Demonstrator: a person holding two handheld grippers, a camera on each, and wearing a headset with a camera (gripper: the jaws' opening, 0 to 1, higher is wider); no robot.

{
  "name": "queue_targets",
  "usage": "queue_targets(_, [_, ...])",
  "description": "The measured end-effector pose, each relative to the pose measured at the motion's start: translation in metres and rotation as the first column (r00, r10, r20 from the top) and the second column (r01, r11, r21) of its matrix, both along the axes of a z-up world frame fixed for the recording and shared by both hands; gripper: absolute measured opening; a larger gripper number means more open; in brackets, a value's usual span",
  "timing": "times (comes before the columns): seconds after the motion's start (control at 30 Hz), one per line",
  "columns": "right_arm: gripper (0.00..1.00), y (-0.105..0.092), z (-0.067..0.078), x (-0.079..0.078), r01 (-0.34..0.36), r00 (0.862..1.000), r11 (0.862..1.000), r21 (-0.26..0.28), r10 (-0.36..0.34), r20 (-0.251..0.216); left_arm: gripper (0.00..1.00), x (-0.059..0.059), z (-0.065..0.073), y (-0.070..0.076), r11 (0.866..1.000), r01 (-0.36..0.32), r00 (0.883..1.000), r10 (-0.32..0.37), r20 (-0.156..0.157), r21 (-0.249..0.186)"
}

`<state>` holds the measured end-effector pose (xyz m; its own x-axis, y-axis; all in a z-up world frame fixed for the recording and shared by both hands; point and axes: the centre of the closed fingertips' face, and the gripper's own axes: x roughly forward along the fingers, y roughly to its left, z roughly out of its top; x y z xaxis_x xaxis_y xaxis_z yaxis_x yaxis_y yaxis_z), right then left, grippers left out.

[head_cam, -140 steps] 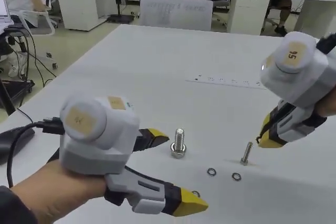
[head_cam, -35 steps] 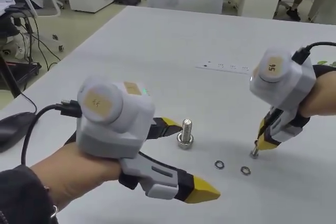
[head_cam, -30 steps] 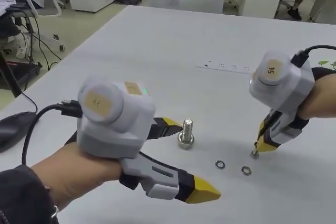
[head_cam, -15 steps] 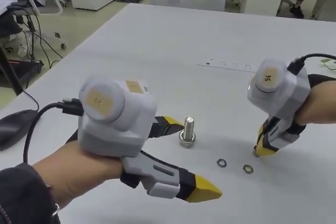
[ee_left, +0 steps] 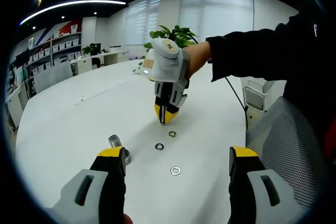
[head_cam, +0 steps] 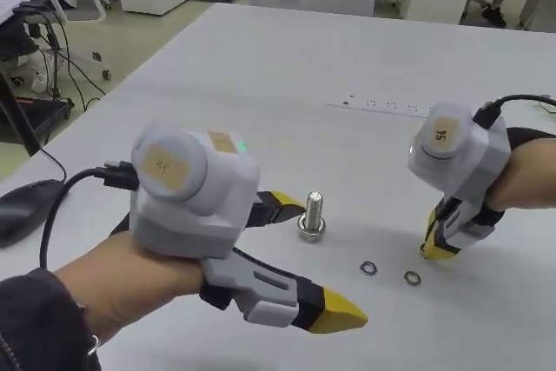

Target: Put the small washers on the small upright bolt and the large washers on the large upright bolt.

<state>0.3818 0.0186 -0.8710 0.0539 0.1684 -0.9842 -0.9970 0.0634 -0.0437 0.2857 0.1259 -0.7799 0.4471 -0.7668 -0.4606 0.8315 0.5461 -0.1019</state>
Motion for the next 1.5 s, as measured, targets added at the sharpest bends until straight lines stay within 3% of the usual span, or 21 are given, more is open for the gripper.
queue_targets(0.37, [0.14,0.001,-0.001,-0.002,0.014,1.000,1.000,0.005,-0.014,-0.011,0.81,0.000,-0.001,0.000,1.000,-0.001,1.000,0.001,0.000,0.002])
queue_targets(0.9, [0.31,-0.004,0.006,0.003,0.027,1.000,0.999,0.023,-0.027,0.008,0.81,-0.001,-0.001,0.000,1.000,0.001,1.000,-0.001,0.000,0.002])
queue_targets(1.5, [0.34,-0.016,0.015,0.000,0.052,0.998,0.998,0.037,-0.053,0.026,0.81,-0.003,0.000,-0.002,1.000,0.010,1.000,-0.010,0.003,0.003])
